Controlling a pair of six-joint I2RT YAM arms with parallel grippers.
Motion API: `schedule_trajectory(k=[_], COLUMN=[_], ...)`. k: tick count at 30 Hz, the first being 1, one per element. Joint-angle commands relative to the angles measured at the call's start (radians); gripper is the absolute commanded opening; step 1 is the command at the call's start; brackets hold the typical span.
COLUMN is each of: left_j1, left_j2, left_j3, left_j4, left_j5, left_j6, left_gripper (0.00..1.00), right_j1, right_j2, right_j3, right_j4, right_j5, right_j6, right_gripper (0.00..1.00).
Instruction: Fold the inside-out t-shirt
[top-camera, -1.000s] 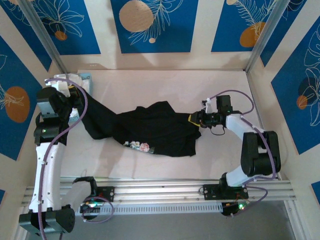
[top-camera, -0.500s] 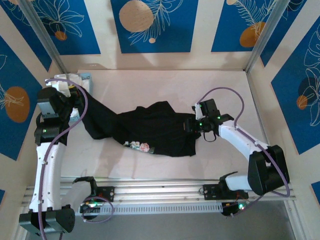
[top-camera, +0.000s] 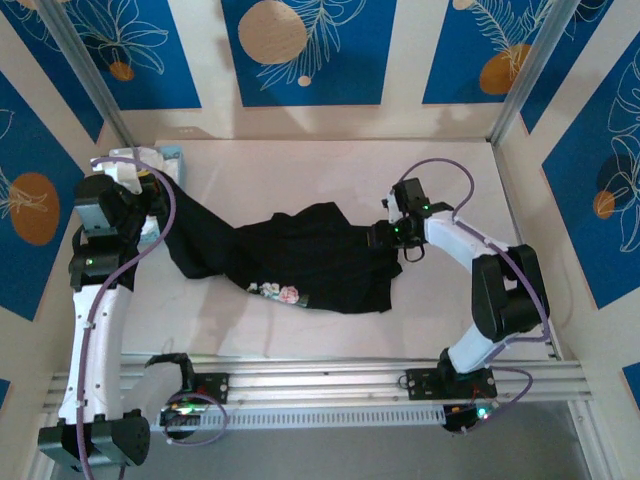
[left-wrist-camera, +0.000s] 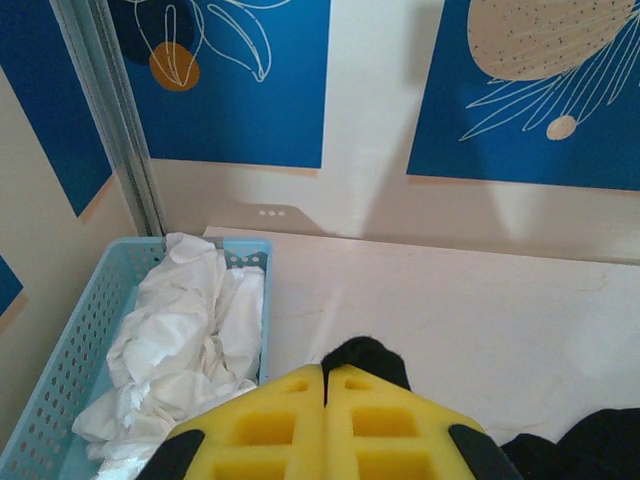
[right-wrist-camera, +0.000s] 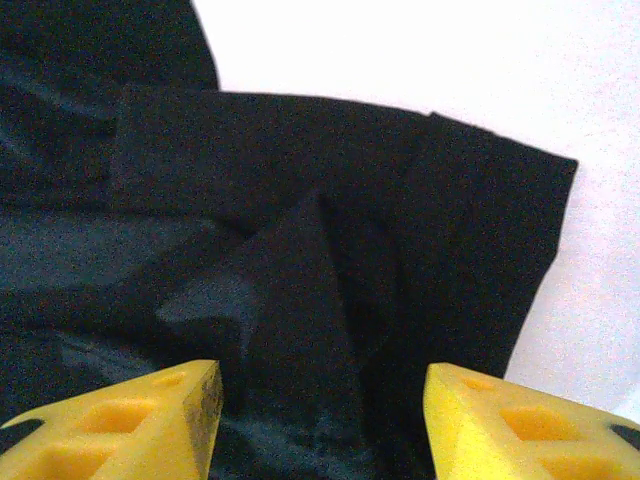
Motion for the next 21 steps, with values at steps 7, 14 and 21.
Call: schedule_trajectory(k=[7, 14, 21], left_j1=[0.01, 0.011, 0.011], left_j2=[-0.005, -0.005, -0.007], left_j3=[-0.012, -0.012, -0.012], left_j4=[0.046, 0.046, 0.046], left_j5=[0.016, 0.015, 0.017], left_j6=[-0.007, -0.006, -0.006], left_gripper=[0.0, 0.0, 0.0], right_j1=[-0.061, -0.081, -0.085], right_j2=[0.042, 0.06, 0.054], right_j3=[0.027, 0.02, 0.014], right_j4=[0.006, 0.028, 0.024], right_j5=[-0.224, -0.277, -0.273], right_j6=[-0.005, 0.006, 0.005], right_gripper=[0.47, 0.41, 0.3])
